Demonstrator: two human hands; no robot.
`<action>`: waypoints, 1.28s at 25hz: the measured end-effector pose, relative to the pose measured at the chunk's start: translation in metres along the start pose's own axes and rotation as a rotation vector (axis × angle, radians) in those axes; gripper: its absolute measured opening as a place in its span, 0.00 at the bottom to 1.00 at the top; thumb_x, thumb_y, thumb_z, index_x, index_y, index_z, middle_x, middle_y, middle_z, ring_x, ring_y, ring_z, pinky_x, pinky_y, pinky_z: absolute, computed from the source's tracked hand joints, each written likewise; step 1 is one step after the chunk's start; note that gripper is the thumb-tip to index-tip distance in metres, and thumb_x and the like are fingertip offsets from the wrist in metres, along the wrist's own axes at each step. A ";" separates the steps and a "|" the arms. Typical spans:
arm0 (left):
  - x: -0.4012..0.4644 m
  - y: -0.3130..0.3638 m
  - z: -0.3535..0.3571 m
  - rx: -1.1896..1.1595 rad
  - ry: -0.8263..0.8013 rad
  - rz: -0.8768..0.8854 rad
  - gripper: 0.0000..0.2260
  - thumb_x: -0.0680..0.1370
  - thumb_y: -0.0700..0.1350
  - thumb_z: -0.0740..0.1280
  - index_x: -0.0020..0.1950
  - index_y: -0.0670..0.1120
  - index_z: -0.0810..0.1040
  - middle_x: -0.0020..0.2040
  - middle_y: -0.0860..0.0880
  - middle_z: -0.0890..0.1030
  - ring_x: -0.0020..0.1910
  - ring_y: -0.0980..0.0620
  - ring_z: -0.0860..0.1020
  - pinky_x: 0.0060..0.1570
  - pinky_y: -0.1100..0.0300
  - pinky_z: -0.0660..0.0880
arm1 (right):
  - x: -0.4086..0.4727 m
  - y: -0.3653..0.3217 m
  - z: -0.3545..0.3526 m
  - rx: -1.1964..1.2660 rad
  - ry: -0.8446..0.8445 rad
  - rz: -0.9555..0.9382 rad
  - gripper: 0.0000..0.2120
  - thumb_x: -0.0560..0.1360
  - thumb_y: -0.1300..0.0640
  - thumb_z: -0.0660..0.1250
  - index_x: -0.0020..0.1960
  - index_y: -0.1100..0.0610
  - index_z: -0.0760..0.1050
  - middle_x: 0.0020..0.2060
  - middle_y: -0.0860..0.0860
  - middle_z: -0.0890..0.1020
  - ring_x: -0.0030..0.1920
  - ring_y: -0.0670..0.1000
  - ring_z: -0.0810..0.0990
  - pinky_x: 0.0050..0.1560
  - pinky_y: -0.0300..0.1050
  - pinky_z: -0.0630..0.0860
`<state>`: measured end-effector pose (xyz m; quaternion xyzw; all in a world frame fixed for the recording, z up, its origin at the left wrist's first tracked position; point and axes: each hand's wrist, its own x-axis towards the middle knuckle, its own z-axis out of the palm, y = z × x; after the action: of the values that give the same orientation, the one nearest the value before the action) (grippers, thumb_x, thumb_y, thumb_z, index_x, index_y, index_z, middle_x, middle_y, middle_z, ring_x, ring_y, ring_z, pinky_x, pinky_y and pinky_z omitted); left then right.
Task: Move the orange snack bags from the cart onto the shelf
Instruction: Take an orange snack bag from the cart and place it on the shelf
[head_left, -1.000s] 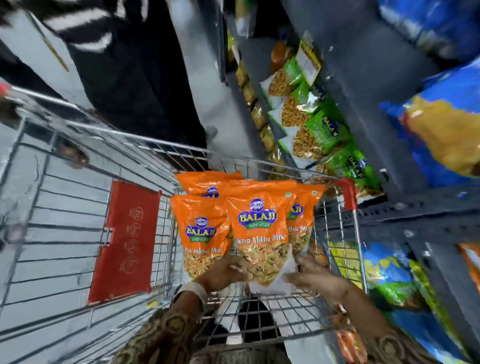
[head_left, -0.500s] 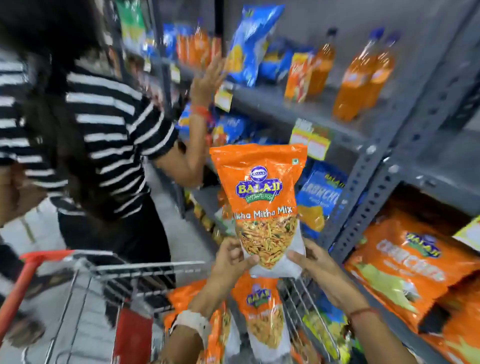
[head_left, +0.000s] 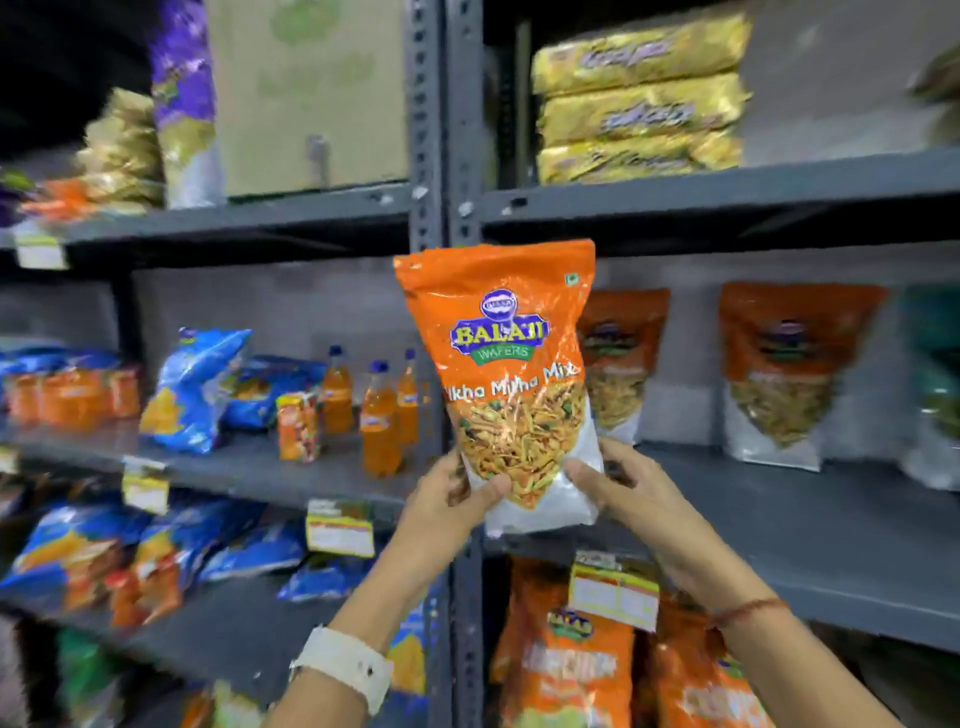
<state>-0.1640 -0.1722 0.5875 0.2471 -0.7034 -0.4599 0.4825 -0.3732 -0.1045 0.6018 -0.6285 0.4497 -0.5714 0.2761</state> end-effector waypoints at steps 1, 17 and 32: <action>0.014 -0.005 0.012 0.006 -0.026 -0.007 0.21 0.73 0.50 0.71 0.65 0.51 0.74 0.59 0.54 0.84 0.56 0.60 0.82 0.52 0.68 0.76 | 0.003 0.002 -0.015 -0.042 0.010 0.014 0.17 0.71 0.41 0.71 0.57 0.45 0.82 0.54 0.42 0.87 0.54 0.42 0.85 0.50 0.37 0.79; 0.195 -0.089 0.095 0.088 0.006 -0.205 0.25 0.74 0.46 0.73 0.69 0.51 0.69 0.62 0.50 0.80 0.61 0.50 0.78 0.64 0.50 0.74 | 0.160 0.125 -0.146 -0.105 -0.101 0.340 0.25 0.74 0.47 0.72 0.68 0.53 0.74 0.65 0.50 0.80 0.68 0.52 0.77 0.74 0.53 0.69; 0.203 -0.091 0.109 0.164 0.127 -0.289 0.29 0.74 0.44 0.73 0.72 0.52 0.66 0.66 0.50 0.77 0.63 0.50 0.75 0.64 0.51 0.73 | 0.180 0.157 -0.149 -0.172 -0.105 0.345 0.31 0.70 0.43 0.74 0.70 0.49 0.71 0.66 0.50 0.79 0.64 0.50 0.79 0.69 0.49 0.74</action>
<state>-0.3549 -0.3296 0.5866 0.4128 -0.6637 -0.4490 0.4331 -0.5673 -0.3075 0.5796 -0.5924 0.5829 -0.4417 0.3380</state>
